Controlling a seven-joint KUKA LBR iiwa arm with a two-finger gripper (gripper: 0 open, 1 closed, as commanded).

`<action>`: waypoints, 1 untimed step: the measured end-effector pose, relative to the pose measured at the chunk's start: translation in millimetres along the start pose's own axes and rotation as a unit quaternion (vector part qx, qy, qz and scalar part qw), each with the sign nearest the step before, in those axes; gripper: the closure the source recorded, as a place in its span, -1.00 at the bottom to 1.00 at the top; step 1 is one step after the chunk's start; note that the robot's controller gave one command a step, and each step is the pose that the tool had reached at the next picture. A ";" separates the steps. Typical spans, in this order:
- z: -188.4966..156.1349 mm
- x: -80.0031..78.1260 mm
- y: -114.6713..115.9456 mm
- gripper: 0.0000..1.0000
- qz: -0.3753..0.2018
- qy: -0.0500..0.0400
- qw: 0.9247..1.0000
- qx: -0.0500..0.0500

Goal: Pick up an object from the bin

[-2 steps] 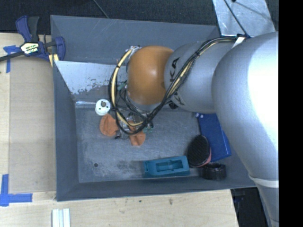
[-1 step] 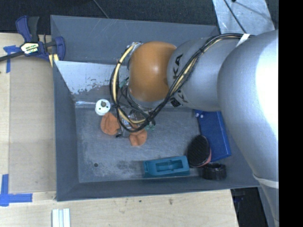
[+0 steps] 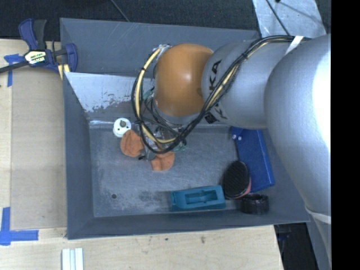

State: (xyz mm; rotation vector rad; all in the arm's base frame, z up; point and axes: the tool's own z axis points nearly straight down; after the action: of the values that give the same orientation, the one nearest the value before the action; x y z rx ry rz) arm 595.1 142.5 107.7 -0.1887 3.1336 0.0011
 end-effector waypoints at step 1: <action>-9.6 -0.9 0.1 1.00 0.000 -0.002 1.000 0.000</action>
Offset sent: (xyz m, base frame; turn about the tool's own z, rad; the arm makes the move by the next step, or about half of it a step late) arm -0.0001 -0.0001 0.0450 0.0000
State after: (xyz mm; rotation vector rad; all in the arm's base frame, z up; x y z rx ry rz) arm 596.0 142.7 117.3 -0.1886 3.1304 0.0017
